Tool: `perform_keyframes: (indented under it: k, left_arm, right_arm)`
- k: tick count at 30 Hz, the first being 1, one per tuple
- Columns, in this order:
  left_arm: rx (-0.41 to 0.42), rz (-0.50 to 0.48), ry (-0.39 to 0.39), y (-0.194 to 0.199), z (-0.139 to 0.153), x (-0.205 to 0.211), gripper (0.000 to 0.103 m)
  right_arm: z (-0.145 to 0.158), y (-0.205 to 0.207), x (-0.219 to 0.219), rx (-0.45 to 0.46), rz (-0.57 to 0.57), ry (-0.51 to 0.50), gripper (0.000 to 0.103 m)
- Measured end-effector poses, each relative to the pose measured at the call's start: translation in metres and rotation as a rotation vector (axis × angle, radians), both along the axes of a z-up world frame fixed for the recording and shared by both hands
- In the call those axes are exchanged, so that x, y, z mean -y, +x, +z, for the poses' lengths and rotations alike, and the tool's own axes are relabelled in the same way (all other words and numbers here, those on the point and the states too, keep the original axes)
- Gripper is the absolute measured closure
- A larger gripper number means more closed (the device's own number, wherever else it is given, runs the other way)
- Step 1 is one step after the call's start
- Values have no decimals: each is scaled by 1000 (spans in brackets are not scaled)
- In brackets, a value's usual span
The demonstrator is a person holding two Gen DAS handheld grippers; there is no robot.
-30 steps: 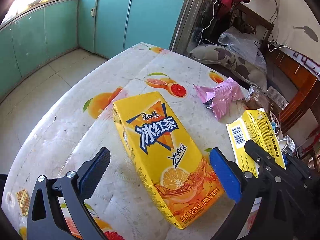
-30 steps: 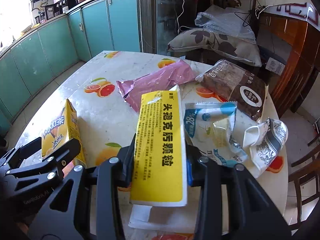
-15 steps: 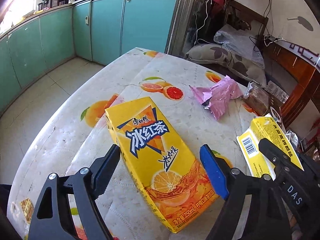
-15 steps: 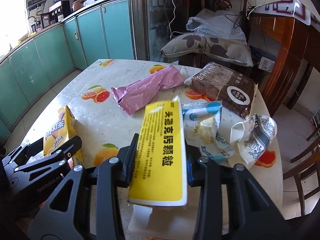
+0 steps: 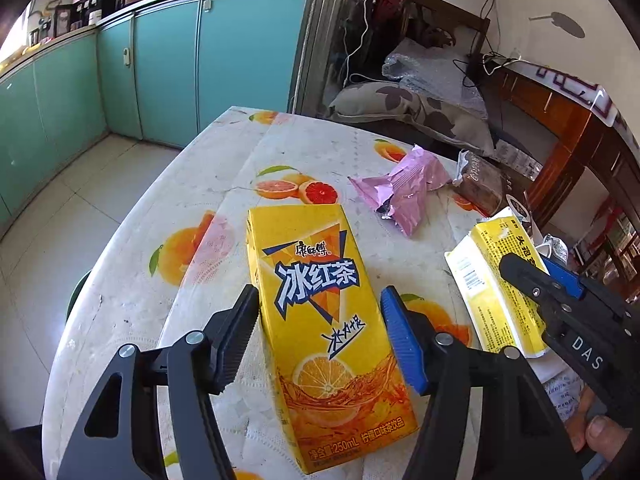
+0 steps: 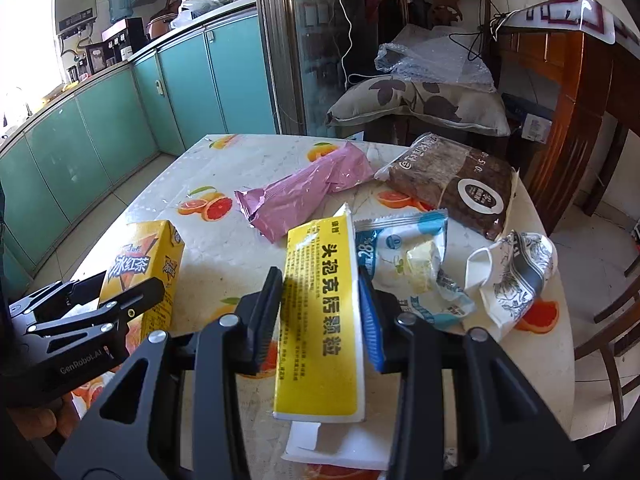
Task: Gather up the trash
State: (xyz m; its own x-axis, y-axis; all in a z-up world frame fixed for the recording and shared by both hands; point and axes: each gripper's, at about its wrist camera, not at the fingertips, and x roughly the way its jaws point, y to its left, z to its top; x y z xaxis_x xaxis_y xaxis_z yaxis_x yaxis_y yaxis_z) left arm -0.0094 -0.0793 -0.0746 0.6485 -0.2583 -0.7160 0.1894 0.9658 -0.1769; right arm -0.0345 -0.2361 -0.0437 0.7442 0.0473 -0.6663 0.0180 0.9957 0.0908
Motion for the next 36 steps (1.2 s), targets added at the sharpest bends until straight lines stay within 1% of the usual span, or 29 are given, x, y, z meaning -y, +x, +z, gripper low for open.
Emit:
perform_keyframes:
  k: [8,13,17,25,30,36]
  left_arm:
    - [73,-74,9,-10,16,1,43]
    - [117,-99,22,-13,29,-6,43]
    - [143,-99,25,-13,36,-13,43]
    - [160,-83,29,-5,40,-36,43]
    - [164,-75,15,4,43,-52,43]
    - [199,-129,50,22,51,-63,43]
  right_arm:
    - [6,-6,3,50,-21,45,67]
    - [10,-9,-6,67,0,33,67]
    - [11,-11,-16,71,21,26,67]
    - [7,-7,-31,71,43,20,67]
    - [9,-9,-39,77,56,4,67]
    - [13,-12,-44,98,53,-16,67]
